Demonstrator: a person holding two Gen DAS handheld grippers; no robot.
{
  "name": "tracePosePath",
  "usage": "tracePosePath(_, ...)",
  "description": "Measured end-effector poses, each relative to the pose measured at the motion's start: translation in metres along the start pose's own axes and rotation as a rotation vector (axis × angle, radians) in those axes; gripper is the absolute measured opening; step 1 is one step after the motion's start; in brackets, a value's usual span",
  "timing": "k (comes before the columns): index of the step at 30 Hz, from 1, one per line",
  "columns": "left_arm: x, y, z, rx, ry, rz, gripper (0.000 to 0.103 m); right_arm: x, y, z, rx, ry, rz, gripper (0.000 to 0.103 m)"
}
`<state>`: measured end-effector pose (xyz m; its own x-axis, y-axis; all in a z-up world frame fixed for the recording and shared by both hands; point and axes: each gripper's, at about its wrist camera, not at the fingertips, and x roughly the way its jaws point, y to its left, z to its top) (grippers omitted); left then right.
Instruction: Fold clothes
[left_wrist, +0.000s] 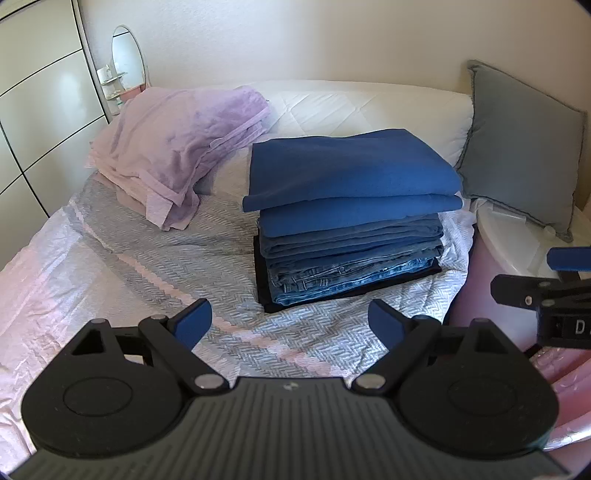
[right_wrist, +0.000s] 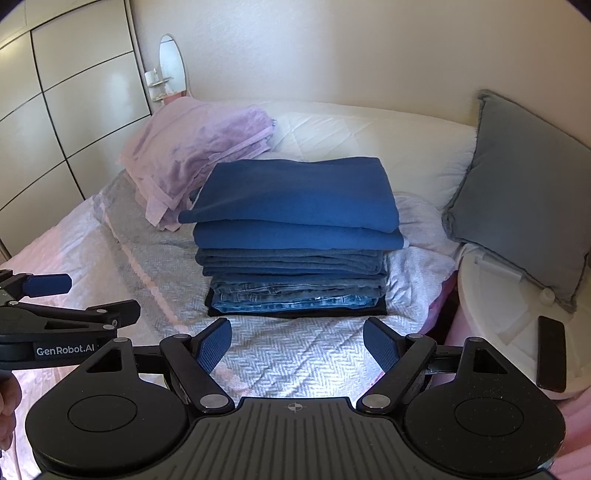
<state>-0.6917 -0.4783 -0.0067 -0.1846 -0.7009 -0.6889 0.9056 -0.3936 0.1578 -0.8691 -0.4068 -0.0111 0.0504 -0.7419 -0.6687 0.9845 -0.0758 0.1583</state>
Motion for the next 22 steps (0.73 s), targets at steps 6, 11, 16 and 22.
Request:
tracePosePath(6, 0.004, -0.003, 0.001, 0.002, 0.012, 0.014, 0.090, 0.006, -0.003, 0.005, -0.009, 0.004, 0.006, 0.082)
tracePosePath(11, 0.006, -0.006, 0.000, 0.000, 0.020, 0.013, 0.090, 0.010, -0.007, 0.005, -0.015, 0.016, 0.015, 0.082)
tracePosePath(16, 0.008, -0.011, 0.001, -0.001, 0.019, 0.009, 0.090, 0.012, -0.010, 0.005, -0.017, 0.023, 0.021, 0.082)
tracePosePath(22, 0.006, -0.014, 0.003, -0.007, -0.004, -0.005, 0.090, 0.013, -0.013, 0.006, -0.023, 0.025, 0.019, 0.082)
